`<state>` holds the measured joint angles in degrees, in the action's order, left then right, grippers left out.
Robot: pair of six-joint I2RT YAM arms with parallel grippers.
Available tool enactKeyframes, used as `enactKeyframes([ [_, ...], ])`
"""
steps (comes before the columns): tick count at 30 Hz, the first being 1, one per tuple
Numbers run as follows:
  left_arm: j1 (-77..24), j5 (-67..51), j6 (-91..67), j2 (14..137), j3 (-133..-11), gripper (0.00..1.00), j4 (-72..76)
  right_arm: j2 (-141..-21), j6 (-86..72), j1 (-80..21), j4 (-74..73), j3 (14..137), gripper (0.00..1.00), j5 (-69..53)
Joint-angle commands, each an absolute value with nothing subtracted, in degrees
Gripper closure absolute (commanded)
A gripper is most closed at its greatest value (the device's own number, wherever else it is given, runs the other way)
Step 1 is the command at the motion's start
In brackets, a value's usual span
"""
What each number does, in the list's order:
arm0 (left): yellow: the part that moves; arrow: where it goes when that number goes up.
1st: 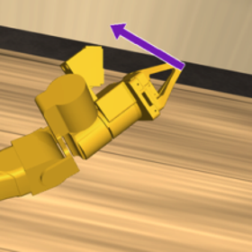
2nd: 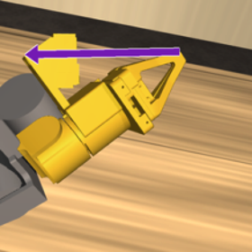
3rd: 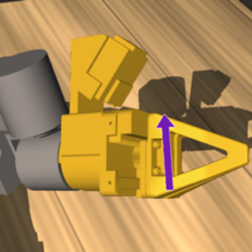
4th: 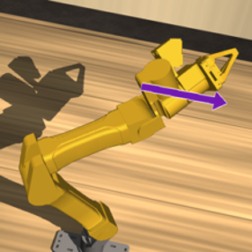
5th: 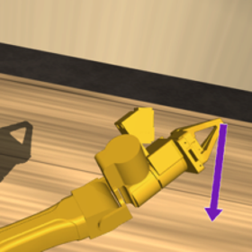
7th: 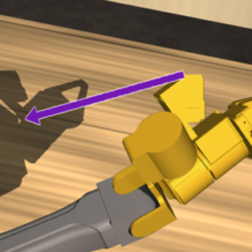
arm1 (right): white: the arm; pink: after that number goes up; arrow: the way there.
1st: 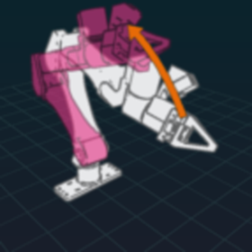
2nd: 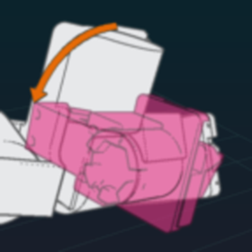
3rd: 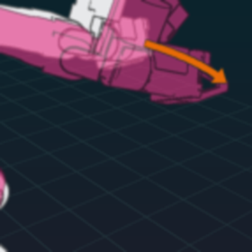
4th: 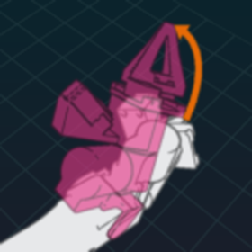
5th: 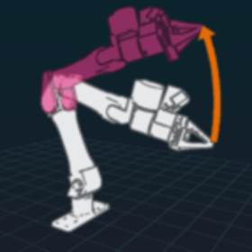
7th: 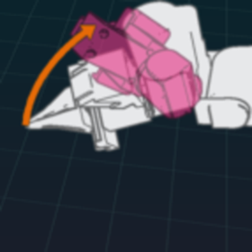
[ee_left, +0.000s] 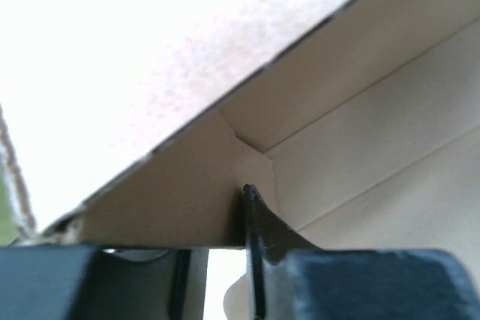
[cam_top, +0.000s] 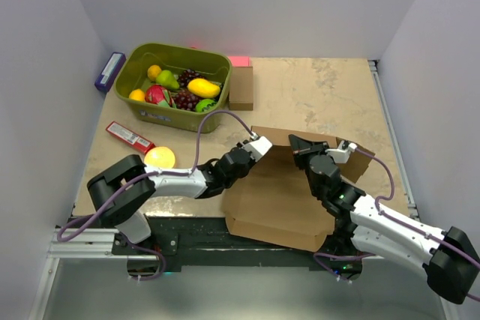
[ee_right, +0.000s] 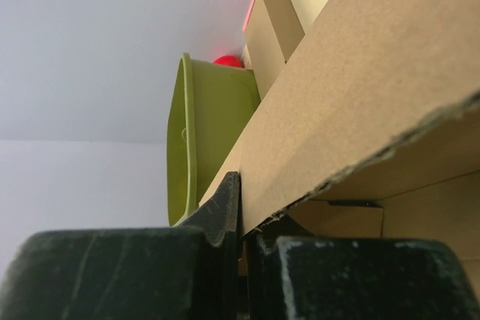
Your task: Fold the paper box
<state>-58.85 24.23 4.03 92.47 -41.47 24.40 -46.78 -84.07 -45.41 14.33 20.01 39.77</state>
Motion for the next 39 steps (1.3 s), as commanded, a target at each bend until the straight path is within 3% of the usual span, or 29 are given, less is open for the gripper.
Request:
enactKeyframes([
  [1,-59.9,29.3,6.9,94.3,-43.4,0.85,27.9,-47.2,-81.7,-47.2,7.6,21.8,1.00,36.7],
  [5,-60.2,33.8,7.8,95.7,-44.0,0.96,26.9,-46.2,-82.1,-47.4,6.0,22.1,1.00,37.4],
  [8,-60.2,32.8,7.9,96.1,-44.7,0.98,25.7,-44.0,-80.5,-47.4,5.1,22.2,0.90,38.1],
  [9,-60.2,32.0,8.1,96.1,-45.1,0.99,24.4,-43.3,-78.7,-47.4,4.3,22.6,0.83,38.5],
  [10,-60.2,30.2,8.2,96.1,-46.1,1.00,23.1,-42.4,-77.5,-47.4,1.8,23.5,0.66,38.8],
  [13,-59.9,25.6,9.7,95.9,-48.2,1.00,18.5,-37.5,-72.0,-47.4,-5.5,26.6,0.42,40.0],
  [17,-57.9,21.2,8.7,94.3,-51.6,1.00,10.3,-31.0,-64.3,-47.3,-16.6,32.3,0.20,43.9],
  [21,-52.3,13.6,6.3,91.3,-53.5,1.00,2.7,-28.1,-54.4,-47.2,-22.9,40.1,0.13,44.6],
  [28,-43.1,4.7,7.5,81.7,-51.4,1.00,-5.4,-38.9,-43.3,-47.3,-36.3,50.9,0.09,44.8],
  [39,-29.2,-6.9,8.3,76.6,-51.2,1.00,-9.3,-34.2,-38.1,-47.3,-39.1,48.0,0.07,39.6],
])
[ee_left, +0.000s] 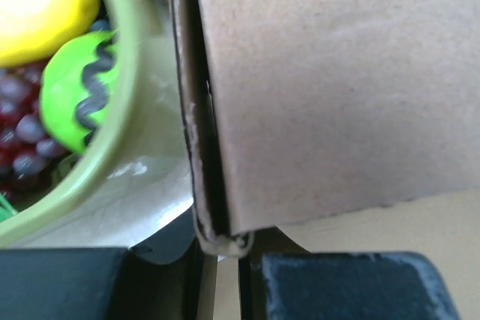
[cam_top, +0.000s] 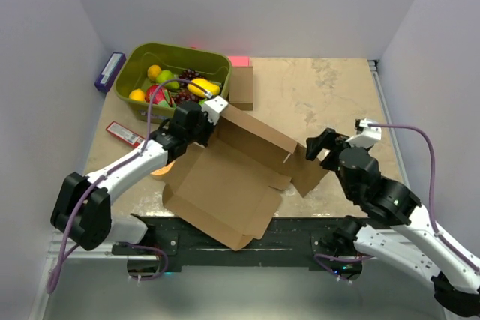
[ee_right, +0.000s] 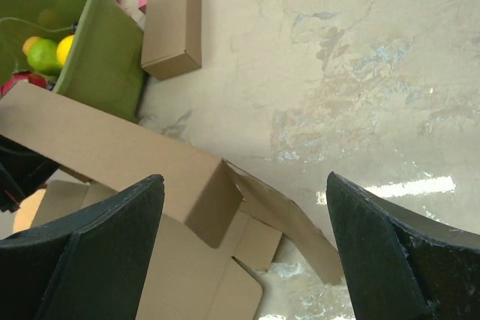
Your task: Fold the paper box
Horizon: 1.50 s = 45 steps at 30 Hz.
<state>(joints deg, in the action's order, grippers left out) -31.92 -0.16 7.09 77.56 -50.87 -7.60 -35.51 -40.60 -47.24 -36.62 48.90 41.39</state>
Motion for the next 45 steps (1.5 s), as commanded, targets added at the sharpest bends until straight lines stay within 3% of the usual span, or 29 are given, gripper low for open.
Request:
enactKeyframes([
  [1,-28.2,-7.6,8.3,77.1,-51.3,1.00,-9.4,-34.2,-38.0,-47.2,-39.1,47.6,0.07,38.5],
  [13,-25.0,-9.1,7.9,76.9,-51.6,1.00,-9.7,-38.5,-44.6,-47.3,-39.4,40.1,0.09,31.8],
  [17,-24.7,-8.9,7.6,77.0,-51.5,1.00,-9.3,-37.7,-44.6,-47.2,-36.7,36.7,0.14,28.0],
  [23,-24.7,-5.5,6.5,77.3,-50.7,1.00,-7.6,-38.3,-44.7,-47.2,-33.4,35.6,0.46,24.6],
  [26,-24.8,-1.2,5.5,77.3,-50.2,1.00,-6.8,-38.9,-44.6,-47.3,-33.4,36.0,0.69,24.1],
  [30,-26.0,6.0,3.8,76.2,-49.0,1.00,-4.8,-39.1,-44.7,-47.3,-33.6,36.4,0.83,23.6],
  [45,-32.5,24.5,3.3,76.5,-46.3,1.00,-1.0,-36.9,-45.6,-47.3,-35.5,38.2,0.87,23.6],
])
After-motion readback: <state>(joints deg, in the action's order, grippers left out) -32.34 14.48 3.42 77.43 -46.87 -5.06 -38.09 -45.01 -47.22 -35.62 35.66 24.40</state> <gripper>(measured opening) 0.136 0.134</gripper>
